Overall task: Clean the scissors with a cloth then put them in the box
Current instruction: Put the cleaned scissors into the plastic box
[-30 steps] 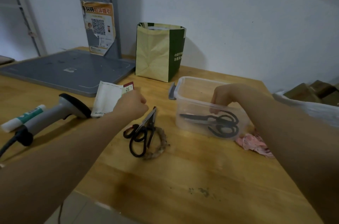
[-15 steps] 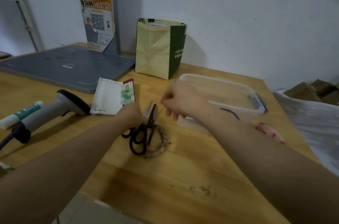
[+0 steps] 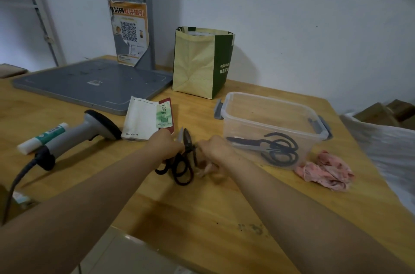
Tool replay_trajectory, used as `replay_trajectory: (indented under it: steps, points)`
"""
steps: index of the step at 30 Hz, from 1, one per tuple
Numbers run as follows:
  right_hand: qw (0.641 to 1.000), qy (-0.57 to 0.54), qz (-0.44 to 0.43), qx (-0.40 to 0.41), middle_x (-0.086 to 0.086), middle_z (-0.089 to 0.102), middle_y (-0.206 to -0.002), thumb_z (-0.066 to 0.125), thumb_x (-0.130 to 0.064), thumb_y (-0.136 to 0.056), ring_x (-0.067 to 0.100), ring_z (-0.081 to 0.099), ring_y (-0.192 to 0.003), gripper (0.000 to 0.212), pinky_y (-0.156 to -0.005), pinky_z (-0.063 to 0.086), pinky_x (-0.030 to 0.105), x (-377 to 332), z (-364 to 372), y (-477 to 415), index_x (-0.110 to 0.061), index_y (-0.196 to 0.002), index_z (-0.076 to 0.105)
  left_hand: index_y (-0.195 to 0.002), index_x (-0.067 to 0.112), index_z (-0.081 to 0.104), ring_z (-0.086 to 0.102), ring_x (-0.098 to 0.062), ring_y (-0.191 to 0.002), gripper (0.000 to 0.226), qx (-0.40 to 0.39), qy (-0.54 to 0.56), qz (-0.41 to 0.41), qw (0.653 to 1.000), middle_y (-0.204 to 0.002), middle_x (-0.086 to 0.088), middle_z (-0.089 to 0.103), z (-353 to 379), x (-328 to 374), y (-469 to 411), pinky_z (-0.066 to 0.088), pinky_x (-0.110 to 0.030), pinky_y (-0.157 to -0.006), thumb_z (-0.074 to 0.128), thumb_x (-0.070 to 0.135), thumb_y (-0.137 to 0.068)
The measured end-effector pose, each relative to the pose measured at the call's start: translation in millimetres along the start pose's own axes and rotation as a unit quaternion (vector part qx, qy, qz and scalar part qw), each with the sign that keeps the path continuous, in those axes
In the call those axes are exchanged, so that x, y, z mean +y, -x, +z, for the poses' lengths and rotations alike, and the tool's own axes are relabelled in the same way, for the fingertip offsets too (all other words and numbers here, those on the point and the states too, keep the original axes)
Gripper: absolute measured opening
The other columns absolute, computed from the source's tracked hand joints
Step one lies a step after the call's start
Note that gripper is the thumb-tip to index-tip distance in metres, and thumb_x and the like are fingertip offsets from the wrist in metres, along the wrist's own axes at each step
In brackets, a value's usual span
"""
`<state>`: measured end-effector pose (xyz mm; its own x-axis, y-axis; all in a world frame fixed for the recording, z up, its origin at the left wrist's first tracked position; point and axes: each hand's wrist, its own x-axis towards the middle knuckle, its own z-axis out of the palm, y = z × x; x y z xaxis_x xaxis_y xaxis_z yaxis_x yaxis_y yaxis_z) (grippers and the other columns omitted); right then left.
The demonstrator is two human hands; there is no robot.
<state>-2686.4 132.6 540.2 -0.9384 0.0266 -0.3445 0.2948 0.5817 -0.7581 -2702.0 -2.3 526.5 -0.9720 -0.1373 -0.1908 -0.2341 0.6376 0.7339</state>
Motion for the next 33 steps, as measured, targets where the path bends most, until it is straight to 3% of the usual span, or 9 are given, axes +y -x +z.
replay_trajectory:
  steps: [5,8,11,13,15,21,26,30,33]
  points:
    - [0.956,-0.261,0.037,-0.127,0.012,0.057,-0.065,0.039,-0.013,-0.09,0.017,0.035,-0.051,0.018,-0.043,0.029,0.022,-4.4,-2.2,6.2,-0.011,-0.098,0.055,-0.102,-0.002,0.057,0.061,-0.027,-0.077,0.018,-0.018,0.215,-0.049,0.975,-0.091,-0.018,0.061,-13.1,6.6,16.3,0.048,-0.03,-0.051,0.062,0.003,-0.085]
    - [0.901,-0.374,0.016,-0.218,0.016,0.065,-0.071,0.044,-0.01,-0.081,0.021,0.054,-0.058,0.025,-0.061,0.047,0.029,-5.8,-12.9,12.3,-0.012,-0.102,0.057,-0.098,-0.002,0.056,0.066,-0.025,-0.07,0.018,0.004,0.286,-0.035,0.958,-0.086,-0.018,0.064,-32.5,19.0,29.8,0.05,-0.027,-0.044,0.065,0.002,-0.082]
    - [0.896,-0.379,-0.019,-0.232,0.016,0.064,-0.08,0.054,-0.014,-0.07,0.025,0.059,-0.067,0.031,-0.072,0.045,0.031,-18.3,-33.8,22.5,-0.007,-0.1,0.058,-0.085,-0.003,0.058,0.067,-0.026,-0.065,0.008,0.011,0.326,0.004,0.945,-0.079,-0.017,0.066,-48.7,38.3,44.3,0.053,-0.03,-0.048,0.064,0.002,-0.082]
    - [0.925,-0.325,-0.057,-0.188,0.015,0.063,-0.083,0.057,-0.021,-0.078,0.021,0.058,-0.063,0.028,-0.058,0.047,0.027,-31.4,-55.4,28.9,-0.008,-0.102,0.057,-0.076,-0.005,0.06,0.063,-0.024,-0.061,0.009,0.047,0.348,0.032,0.936,-0.07,-0.014,0.064,-55.8,53.0,49.4,0.054,-0.032,-0.055,0.063,0.0,-0.083]
    - [0.958,-0.241,-0.106,-0.116,0.014,0.064,-0.085,0.058,-0.034,-0.083,0.019,0.057,-0.06,0.031,-0.053,0.046,0.025,-42.6,-85.5,37.9,-0.009,-0.101,0.06,-0.075,-0.005,0.061,0.06,-0.018,-0.054,0.01,0.064,0.374,0.055,0.924,-0.063,-0.009,0.061,-59.9,68.3,52.4,0.049,-0.023,-0.046,0.061,-0.003,-0.084]
    - [0.99,-0.001,-0.13,0.047,0.012,0.069,-0.088,0.054,-0.035,-0.088,0.019,0.057,-0.065,0.031,-0.059,0.047,0.028,-44.8,-188.0,53.2,-0.009,-0.101,0.063,-0.107,-0.005,0.058,0.063,-0.01,-0.047,0.018,-0.013,0.462,0.054,0.885,-0.078,-0.01,0.062,-46.7,114.5,46.2,0.043,-0.016,-0.036,0.055,0.002,-0.091]
    - [0.976,0.203,-0.075,0.035,0.01,0.072,-0.089,0.071,-0.022,-0.08,0.02,0.063,-0.079,0.024,-0.078,0.054,0.036,-20.8,-236.0,37.7,-0.005,-0.097,0.07,-0.084,0.006,0.051,0.053,-0.012,-0.065,0.019,-0.126,0.464,0.018,0.877,-0.074,-0.005,0.055,-25.0,150.0,33.4,0.043,-0.023,-0.056,0.041,0.008,-0.099]
    - [0.955,0.295,0.013,-0.025,0.011,0.064,-0.085,0.083,-0.017,-0.058,0.021,0.053,-0.076,0.046,-0.07,0.044,0.031,-1.2,-227.4,1.4,-0.003,-0.1,0.069,-0.099,0.003,0.051,0.057,-0.015,-0.064,0.01,-0.161,0.448,0.012,0.879,-0.078,-0.009,0.057,-11.2,164.7,30.9,0.05,-0.023,-0.045,0.042,0.0,-0.096]
    - [0.929,0.355,0.038,-0.093,0.009,0.058,-0.079,0.081,-0.012,-0.067,0.019,0.047,-0.065,0.039,-0.058,0.04,0.027,6.2,-208.9,-19.7,-0.01,-0.104,0.067,-0.09,-0.001,0.052,0.059,-0.017,-0.065,0.006,-0.167,0.448,0.012,0.878,-0.075,-0.011,0.057,-4.6,170.7,28.8,0.054,-0.028,-0.051,0.047,-0.005,-0.092]
